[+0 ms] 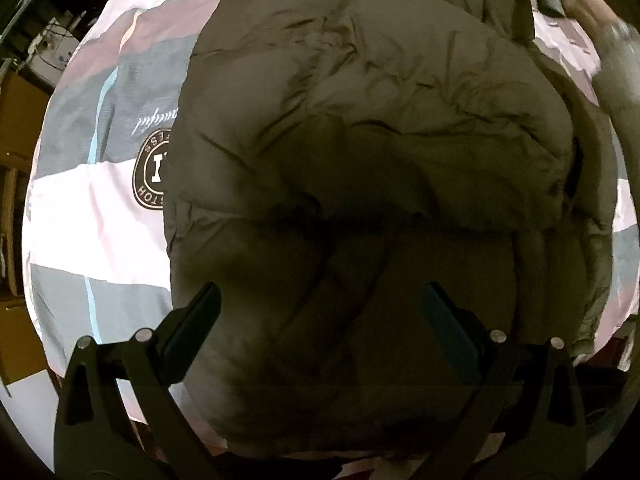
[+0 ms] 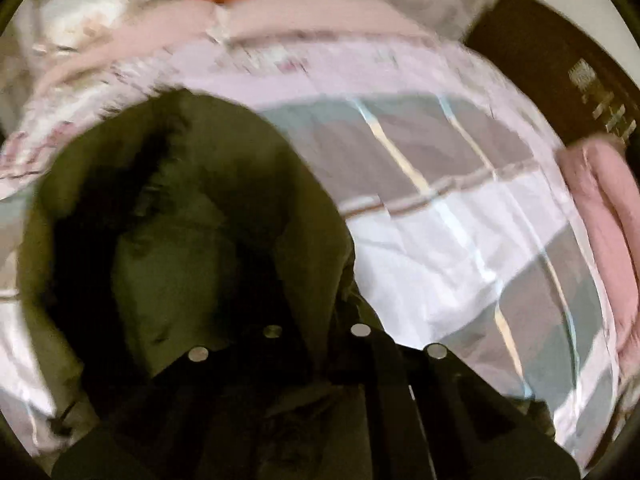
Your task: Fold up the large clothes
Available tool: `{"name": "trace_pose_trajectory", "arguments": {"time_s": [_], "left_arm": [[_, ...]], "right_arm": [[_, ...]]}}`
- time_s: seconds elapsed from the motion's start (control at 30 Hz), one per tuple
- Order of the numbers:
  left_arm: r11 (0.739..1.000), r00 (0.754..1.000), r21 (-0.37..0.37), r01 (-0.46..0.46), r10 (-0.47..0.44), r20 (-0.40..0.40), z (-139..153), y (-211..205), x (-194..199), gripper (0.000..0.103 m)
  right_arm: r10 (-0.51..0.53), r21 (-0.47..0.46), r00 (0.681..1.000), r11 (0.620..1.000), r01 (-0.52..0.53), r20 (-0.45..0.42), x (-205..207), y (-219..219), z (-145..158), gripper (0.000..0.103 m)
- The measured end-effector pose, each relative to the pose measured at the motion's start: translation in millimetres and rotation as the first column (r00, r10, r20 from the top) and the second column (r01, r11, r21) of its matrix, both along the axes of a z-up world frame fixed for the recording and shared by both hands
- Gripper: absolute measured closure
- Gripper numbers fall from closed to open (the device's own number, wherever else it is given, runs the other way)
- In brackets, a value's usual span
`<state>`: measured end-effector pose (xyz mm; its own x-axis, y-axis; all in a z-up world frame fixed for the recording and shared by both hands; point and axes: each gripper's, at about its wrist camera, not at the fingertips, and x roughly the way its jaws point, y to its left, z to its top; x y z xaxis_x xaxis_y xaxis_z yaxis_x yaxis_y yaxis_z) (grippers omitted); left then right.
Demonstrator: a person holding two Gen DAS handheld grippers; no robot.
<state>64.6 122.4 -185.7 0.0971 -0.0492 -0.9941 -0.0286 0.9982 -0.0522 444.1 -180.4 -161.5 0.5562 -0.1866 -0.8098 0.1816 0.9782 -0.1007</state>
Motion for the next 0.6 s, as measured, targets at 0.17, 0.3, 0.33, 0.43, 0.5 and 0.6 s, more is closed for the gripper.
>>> {"name": "trace_pose_trajectory", "arguments": {"time_s": [0.17, 0.3, 0.33, 0.43, 0.5, 0.6], "left_arm": [[1.0, 0.999, -0.002, -0.023, 0.023, 0.032, 9, 9, -8, 0.002], [0.998, 0.995, 0.016, -0.06, 0.059, 0.074, 22, 16, -16, 0.002], [0.997, 0.994, 0.011, -0.073, 0.072, 0.086, 26, 18, -18, 0.002], [0.993, 0.985, -0.033, -0.111, 0.114, 0.129, 36, 25, -23, 0.002], [0.991, 0.981, -0.049, -0.122, 0.128, 0.146, 38, 21, -23, 0.002], [0.989, 0.981, -0.092, -0.113, 0.126, 0.146, 36, 11, -13, 0.002]], "right_arm": [[0.22, 0.139, 0.919, 0.951, -0.277, 0.327, -149, -20, 89, 0.099], [0.363, 0.201, 0.843, 0.862, -0.465, 0.396, -295, -74, 115, 0.098], [0.368, 0.193, 0.854, 0.868, -0.457, 0.369, -326, -91, 109, 0.095], [0.34, 0.086, 0.931, 0.932, -0.353, 0.135, -371, -127, 66, 0.028], [0.298, -0.027, 0.953, 0.954, -0.297, 0.048, -392, -138, 42, 0.02], [0.281, -0.16, 0.953, 0.941, -0.297, -0.116, -406, -129, 15, 0.019]]}}
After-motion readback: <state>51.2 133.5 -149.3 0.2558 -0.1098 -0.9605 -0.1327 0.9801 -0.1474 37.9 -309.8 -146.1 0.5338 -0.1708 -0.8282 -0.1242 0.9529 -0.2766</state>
